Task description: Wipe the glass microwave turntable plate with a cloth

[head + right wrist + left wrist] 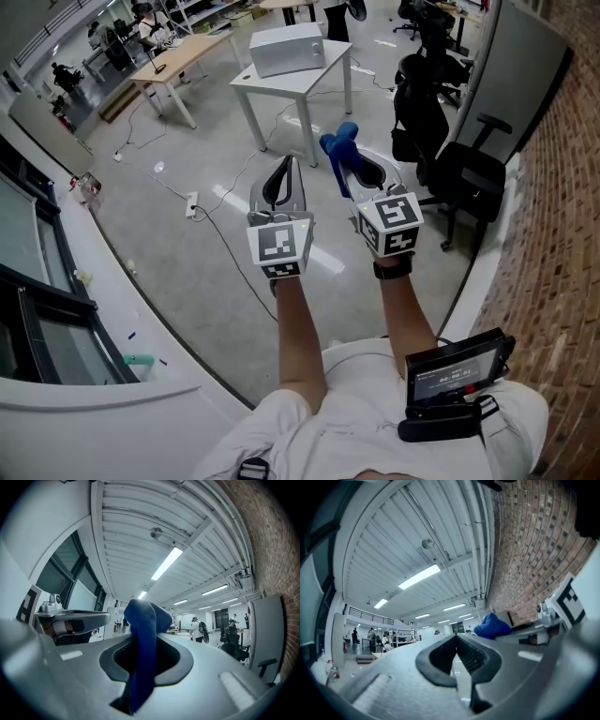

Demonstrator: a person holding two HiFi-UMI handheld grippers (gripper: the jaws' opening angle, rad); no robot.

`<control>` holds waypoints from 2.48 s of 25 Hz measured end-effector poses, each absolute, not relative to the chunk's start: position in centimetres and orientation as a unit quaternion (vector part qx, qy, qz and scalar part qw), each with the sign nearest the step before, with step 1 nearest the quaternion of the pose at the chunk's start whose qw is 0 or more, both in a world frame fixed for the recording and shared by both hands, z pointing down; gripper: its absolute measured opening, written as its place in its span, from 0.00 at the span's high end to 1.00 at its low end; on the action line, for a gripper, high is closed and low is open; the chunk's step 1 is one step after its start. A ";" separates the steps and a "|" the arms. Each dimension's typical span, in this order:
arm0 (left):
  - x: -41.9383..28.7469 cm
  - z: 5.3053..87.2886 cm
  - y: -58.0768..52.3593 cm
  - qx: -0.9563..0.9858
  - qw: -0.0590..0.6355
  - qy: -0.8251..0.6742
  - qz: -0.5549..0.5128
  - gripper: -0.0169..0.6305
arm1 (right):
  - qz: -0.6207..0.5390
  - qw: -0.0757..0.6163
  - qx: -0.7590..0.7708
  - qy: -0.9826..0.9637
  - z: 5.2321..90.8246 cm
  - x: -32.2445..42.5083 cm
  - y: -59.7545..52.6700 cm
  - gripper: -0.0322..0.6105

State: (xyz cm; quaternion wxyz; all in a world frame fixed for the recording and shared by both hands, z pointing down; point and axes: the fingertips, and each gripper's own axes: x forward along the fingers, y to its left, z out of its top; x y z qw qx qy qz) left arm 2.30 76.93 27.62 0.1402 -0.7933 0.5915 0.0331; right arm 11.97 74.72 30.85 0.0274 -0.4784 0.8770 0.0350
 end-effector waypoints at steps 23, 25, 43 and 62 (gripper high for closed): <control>4.7 28.7 63.1 -0.791 0.142 0.594 0.032 0.97 | 0.022 0.055 -0.444 0.894 33.1 14.3 60.9 0.85; 5.8 28.6 61.1 -0.787 0.143 0.600 0.031 0.97 | 0.020 0.059 -0.445 0.893 33.0 15.9 58.7 0.85; 8.7 32.7 53.2 -0.764 0.111 0.636 0.002 0.97 | -0.040 0.057 -0.414 0.907 37.3 19.9 50.4 0.85; 11.6 31.5 38.2 -0.802 0.116 0.584 0.051 0.97 | -0.002 0.032 -0.474 0.880 35.9 22.9 37.3 0.85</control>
